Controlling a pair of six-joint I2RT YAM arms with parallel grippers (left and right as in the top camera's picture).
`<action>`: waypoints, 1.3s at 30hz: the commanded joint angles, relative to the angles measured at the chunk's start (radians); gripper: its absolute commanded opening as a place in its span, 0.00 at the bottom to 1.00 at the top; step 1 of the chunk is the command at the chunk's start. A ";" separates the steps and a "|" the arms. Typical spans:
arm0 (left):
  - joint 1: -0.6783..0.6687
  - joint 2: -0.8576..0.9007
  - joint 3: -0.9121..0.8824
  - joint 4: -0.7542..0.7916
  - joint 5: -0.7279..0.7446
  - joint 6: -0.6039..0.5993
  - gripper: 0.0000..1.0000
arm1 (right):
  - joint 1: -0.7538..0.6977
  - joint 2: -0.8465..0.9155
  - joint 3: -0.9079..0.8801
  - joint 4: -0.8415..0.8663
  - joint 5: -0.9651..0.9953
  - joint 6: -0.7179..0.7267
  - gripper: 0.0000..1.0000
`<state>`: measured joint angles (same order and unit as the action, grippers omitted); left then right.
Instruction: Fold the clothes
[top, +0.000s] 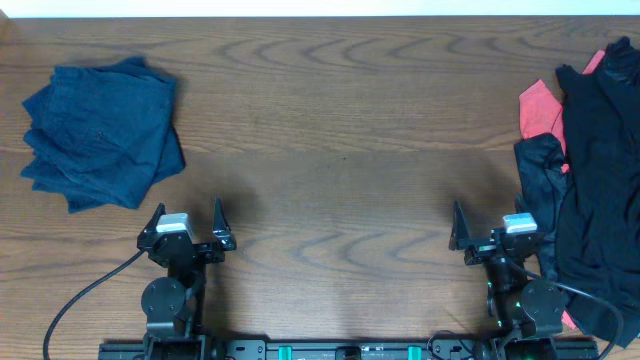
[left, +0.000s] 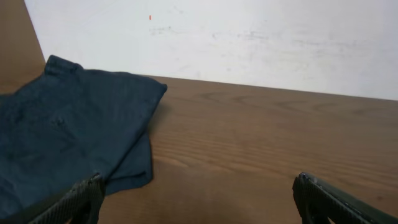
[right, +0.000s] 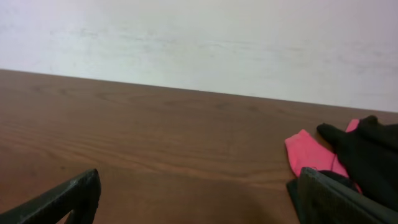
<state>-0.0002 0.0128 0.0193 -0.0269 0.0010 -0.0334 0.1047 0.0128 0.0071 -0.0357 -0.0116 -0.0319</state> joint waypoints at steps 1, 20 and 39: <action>0.002 -0.009 -0.006 -0.044 -0.009 -0.048 0.98 | -0.006 -0.003 0.001 0.001 -0.008 0.072 0.99; 0.002 0.385 0.466 -0.360 -0.009 -0.058 0.98 | -0.006 0.385 0.414 -0.278 0.091 0.079 0.99; 0.002 0.698 0.797 -0.720 0.078 -0.058 0.98 | -0.071 0.949 0.764 -0.637 0.520 0.272 0.99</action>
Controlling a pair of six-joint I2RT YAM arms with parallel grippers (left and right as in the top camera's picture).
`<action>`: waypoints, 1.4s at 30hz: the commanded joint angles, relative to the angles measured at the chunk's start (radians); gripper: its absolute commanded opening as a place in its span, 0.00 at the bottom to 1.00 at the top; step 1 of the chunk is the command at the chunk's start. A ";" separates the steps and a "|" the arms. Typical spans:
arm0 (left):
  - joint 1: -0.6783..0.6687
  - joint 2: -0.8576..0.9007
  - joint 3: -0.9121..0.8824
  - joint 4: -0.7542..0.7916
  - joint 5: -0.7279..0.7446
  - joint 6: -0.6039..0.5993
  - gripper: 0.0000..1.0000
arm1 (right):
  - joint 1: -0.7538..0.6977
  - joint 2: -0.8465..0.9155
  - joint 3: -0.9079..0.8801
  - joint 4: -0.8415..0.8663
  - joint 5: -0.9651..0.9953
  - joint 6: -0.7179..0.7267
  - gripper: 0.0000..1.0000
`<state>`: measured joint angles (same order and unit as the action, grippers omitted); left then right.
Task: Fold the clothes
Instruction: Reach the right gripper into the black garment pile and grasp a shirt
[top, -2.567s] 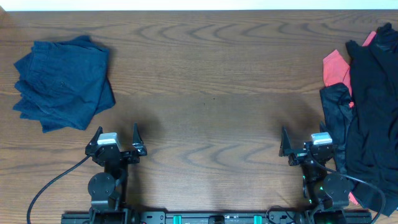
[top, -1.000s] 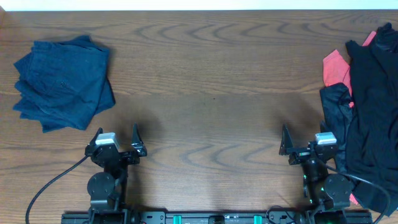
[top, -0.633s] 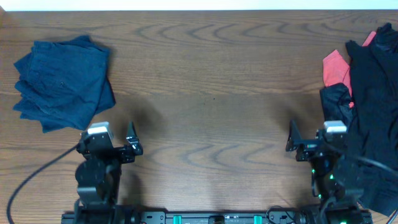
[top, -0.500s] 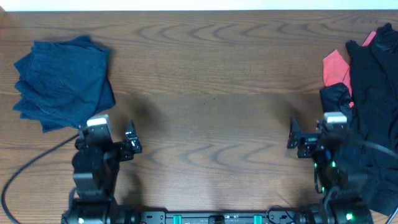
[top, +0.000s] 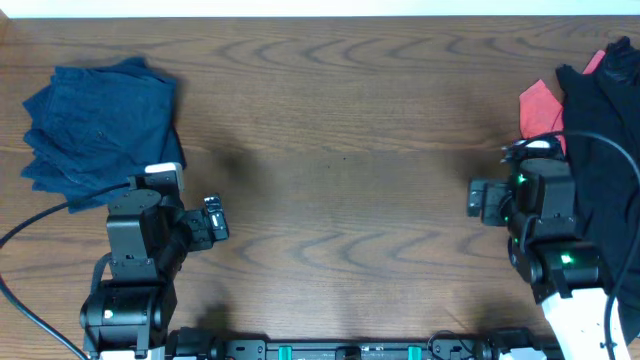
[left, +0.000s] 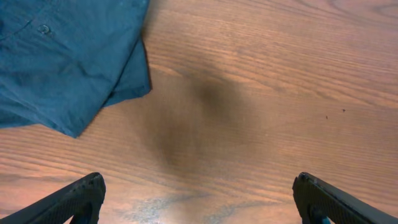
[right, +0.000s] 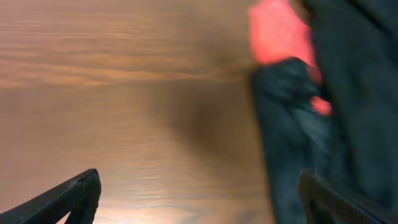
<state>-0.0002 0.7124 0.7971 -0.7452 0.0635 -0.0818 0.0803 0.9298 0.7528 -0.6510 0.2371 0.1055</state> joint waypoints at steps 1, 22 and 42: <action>0.002 -0.002 0.019 -0.001 0.015 -0.009 0.98 | -0.072 0.050 0.018 -0.039 0.343 0.190 0.99; 0.002 -0.002 0.019 0.002 0.015 -0.010 0.98 | -0.555 0.484 0.017 0.026 0.312 0.463 0.91; 0.002 -0.002 0.019 0.002 0.015 -0.009 0.98 | -0.570 0.362 0.125 0.098 0.132 0.349 0.01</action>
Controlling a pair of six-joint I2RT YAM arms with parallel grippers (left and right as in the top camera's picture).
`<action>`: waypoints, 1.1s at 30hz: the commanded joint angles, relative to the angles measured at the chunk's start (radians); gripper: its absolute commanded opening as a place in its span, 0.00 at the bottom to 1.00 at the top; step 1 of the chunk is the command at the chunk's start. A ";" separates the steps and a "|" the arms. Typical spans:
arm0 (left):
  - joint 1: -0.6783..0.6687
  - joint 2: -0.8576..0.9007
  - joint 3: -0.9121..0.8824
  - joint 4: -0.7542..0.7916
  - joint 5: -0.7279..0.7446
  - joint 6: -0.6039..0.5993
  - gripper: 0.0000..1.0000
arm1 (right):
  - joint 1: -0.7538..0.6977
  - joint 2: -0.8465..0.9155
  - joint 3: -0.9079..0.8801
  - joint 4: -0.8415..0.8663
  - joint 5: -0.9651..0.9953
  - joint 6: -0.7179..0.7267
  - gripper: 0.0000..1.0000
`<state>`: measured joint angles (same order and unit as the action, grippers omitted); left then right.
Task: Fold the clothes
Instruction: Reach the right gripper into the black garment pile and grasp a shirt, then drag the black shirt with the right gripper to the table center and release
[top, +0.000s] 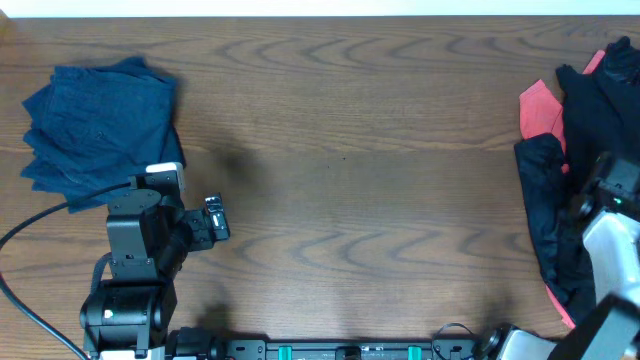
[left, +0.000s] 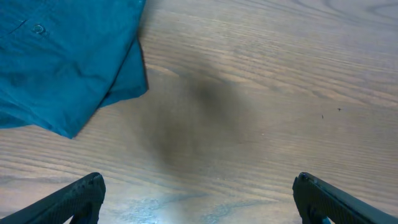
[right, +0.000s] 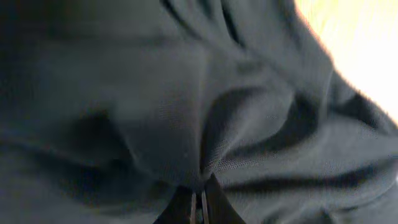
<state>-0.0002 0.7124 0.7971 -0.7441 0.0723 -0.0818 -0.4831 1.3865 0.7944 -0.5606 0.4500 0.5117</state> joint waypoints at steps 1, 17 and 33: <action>0.002 -0.002 0.019 0.000 0.006 -0.009 0.98 | -0.006 -0.116 0.102 0.010 -0.109 -0.067 0.01; 0.002 -0.002 0.019 0.000 0.006 -0.009 0.98 | 0.225 -0.235 0.241 0.317 -1.203 -0.488 0.01; 0.002 -0.002 0.019 0.000 0.006 -0.009 0.98 | 0.735 0.022 0.240 0.396 -0.974 -0.618 0.02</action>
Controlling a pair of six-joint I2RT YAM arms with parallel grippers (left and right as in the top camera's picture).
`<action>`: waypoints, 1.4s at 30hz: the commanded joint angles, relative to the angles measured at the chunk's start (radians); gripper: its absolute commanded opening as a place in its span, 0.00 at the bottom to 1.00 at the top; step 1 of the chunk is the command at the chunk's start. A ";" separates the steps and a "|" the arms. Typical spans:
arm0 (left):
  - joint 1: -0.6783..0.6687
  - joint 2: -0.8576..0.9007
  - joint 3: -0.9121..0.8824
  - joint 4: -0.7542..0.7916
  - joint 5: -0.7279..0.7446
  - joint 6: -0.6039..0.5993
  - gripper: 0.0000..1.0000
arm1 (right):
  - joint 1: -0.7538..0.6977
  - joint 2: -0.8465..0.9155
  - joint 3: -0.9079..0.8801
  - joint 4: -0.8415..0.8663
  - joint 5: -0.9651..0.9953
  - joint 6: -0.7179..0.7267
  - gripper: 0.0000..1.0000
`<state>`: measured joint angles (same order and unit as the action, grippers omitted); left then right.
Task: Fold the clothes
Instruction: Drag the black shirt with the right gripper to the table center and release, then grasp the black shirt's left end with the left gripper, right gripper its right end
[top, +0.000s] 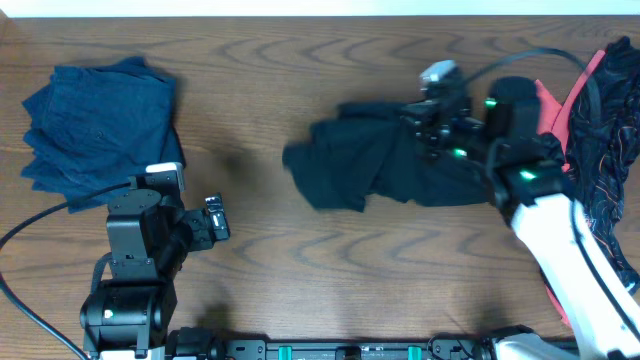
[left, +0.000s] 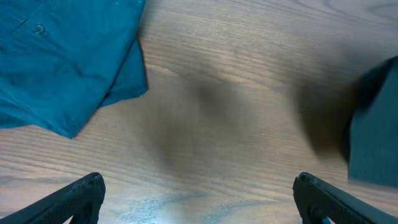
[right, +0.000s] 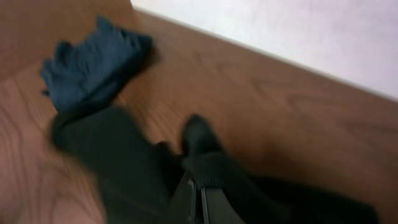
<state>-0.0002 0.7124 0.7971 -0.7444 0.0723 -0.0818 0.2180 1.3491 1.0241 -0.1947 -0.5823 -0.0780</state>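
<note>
A black garment (top: 370, 165) lies crumpled across the middle of the table, partly lifted at its right end. My right gripper (top: 422, 128) is shut on a fold of it, which shows at the fingertips in the right wrist view (right: 198, 186). The garment's left edge shows in the left wrist view (left: 376, 124). My left gripper (top: 213, 222) hovers open over bare wood (left: 199, 208), right of a folded blue garment (top: 100, 130), holding nothing.
A pile of black and red clothes (top: 600, 130) lies at the table's right edge behind the right arm. The folded blue garment (left: 56, 62) sits at the far left. Cables run at the front left of the table (top: 300, 270).
My right gripper was at the right-edge pile, shut in black cloth. It is now over the table's centre-right, and the black garment lies spread across the middle. The left arm has not moved.
Both arms rested at the front edge with open grippers. Then the left stood open near the blue stack and the right open beside the pile. Then the right was shut in black cloth at the pile, and now holds that garment over the table's middle.
</note>
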 joint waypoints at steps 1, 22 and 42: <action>0.002 -0.002 0.019 0.000 0.006 -0.009 0.98 | 0.042 0.083 0.010 0.048 0.059 -0.027 0.10; 0.002 0.034 0.018 0.065 0.214 -0.105 0.98 | -0.255 0.045 0.006 -0.442 0.689 0.497 0.64; -0.069 0.560 0.014 0.218 0.527 -0.189 0.98 | -0.560 0.363 -0.040 -0.432 0.770 0.466 0.01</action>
<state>-0.0330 1.2289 0.7979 -0.5491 0.5560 -0.2657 -0.3092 1.6676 0.9905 -0.6521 0.1463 0.3893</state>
